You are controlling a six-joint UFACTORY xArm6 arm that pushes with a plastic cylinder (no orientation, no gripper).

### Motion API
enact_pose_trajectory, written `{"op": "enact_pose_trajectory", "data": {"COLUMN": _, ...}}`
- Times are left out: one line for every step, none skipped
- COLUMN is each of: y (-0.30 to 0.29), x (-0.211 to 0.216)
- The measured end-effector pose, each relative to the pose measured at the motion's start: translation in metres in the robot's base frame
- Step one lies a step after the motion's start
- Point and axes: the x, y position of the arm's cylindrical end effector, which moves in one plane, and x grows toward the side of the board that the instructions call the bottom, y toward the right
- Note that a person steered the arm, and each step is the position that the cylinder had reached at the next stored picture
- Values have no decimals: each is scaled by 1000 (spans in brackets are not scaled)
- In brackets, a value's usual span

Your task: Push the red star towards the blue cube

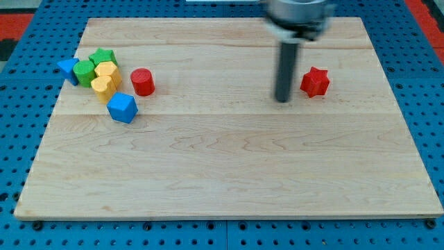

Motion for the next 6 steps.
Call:
{"op": "enact_pose_trajectory", "data": {"y": 90, "x": 2}}
{"op": "enact_pose_trajectory", "data": {"y": 97, "x": -17}}
{"op": "enact_pose_trajectory", "data": {"y": 91, "x": -42}}
{"op": "enact_pose_trajectory", "data": {"y": -11, "x": -41}}
{"op": "enact_pose_trajectory", "data": {"y": -137, "x": -33}}
{"op": "enact_pose_trajectory", "data": {"y": -118, "x": -38}}
